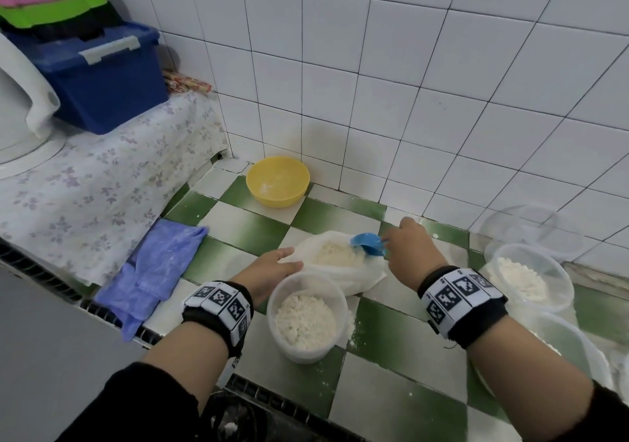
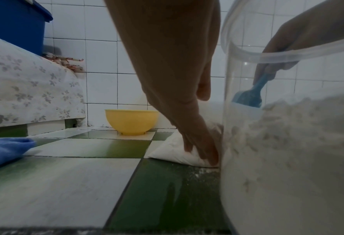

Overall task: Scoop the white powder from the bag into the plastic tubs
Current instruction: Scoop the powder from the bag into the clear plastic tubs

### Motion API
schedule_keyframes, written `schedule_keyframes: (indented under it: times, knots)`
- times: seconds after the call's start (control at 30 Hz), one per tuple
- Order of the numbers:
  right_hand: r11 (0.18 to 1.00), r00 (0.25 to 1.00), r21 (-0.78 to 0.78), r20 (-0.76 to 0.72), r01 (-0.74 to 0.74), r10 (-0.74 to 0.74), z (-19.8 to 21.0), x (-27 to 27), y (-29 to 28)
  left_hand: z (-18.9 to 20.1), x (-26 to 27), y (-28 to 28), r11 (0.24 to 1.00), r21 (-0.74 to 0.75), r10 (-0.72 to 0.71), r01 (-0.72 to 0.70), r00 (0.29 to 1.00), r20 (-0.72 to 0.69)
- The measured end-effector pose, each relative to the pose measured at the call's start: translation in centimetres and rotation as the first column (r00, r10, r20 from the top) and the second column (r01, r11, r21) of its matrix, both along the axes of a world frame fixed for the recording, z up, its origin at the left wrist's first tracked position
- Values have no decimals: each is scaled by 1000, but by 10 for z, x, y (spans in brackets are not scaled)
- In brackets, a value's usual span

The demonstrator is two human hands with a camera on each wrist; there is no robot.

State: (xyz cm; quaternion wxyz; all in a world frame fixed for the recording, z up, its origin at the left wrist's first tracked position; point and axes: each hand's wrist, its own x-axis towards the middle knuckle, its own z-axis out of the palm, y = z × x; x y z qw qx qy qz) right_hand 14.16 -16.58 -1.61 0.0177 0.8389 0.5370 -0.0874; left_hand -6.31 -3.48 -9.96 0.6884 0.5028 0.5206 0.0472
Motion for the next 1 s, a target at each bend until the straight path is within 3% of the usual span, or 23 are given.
schedule_keyframes:
  times: [0.2, 0.43, 0.6, 0.8, 1.0]
  knots:
    - [991, 1000, 136, -8, -9, 10, 3, -1, -2, 2, 1, 2, 999, -54, 6, -8, 1000, -28]
    - [997, 996, 12, 24, -83, 82, -9, -5, 2, 0, 4, 5, 1000, -18, -11, 9, 995, -95]
    - [998, 993, -34, -108, -59, 55, -29, 6, 13, 3, 4, 6, 998, -52, -23, 20, 998, -59]
    - [996, 957, -56, -280, 62, -75, -35, 8, 13, 9, 3, 1, 995, 49, -86, 84, 996, 39]
    - [979, 831, -49, -521, 200, -196, -47, 10, 14, 8, 0, 1, 990, 60, -134, 131, 990, 51]
